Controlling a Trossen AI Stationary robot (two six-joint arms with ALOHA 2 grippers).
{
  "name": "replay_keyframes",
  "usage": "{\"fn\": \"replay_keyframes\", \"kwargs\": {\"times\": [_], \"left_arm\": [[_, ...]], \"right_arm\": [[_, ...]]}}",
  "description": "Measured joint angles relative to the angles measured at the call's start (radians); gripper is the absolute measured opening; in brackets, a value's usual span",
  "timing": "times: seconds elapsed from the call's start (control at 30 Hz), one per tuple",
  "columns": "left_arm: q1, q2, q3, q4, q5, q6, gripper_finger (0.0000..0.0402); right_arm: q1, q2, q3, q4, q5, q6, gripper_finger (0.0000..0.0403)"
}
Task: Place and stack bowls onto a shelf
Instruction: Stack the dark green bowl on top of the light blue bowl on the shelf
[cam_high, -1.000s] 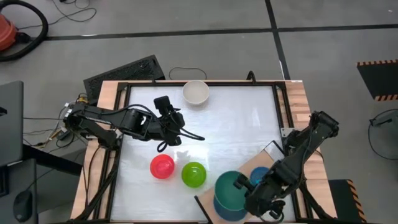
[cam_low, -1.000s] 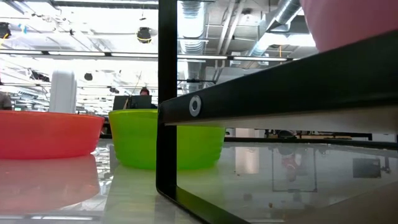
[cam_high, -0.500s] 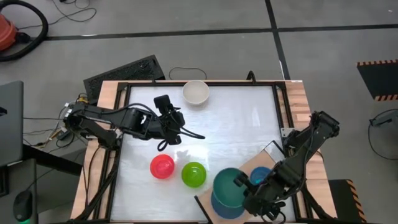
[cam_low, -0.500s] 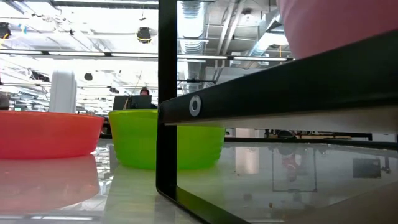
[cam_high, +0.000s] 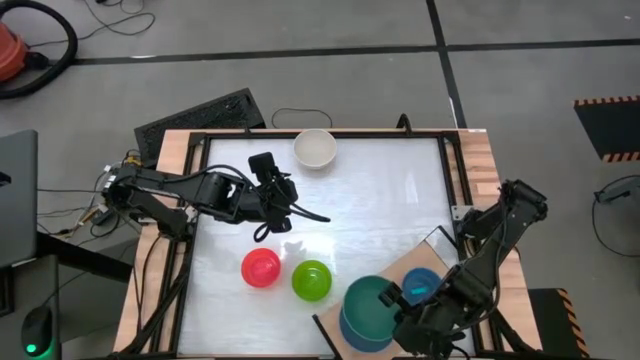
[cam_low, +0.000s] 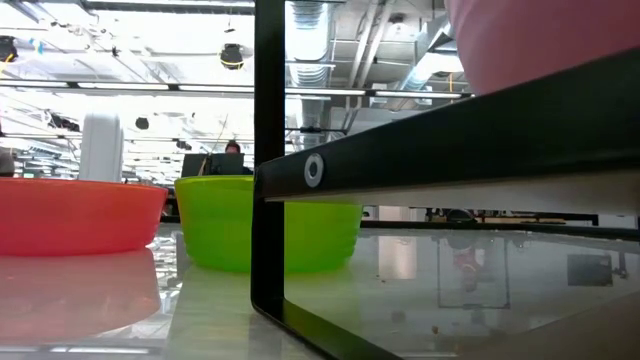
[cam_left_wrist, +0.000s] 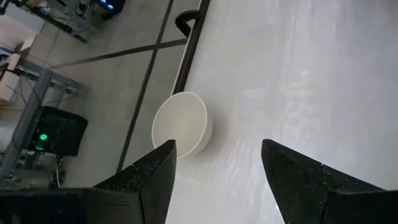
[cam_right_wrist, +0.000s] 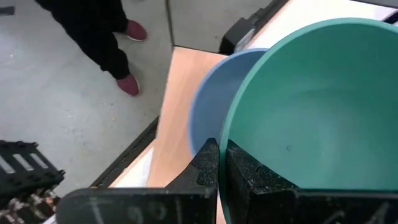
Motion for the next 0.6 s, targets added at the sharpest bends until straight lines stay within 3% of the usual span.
{"fn": "replay_keyframes", "kwargs": {"times": [0.6], "left_arm": [[0.000,0.000,0.000,0.000,-0.001,-0.003,0.0222]], "right_arm": [[0.017,0.003,-0.001,0.039,0.030,0.022,0.0031]]}}
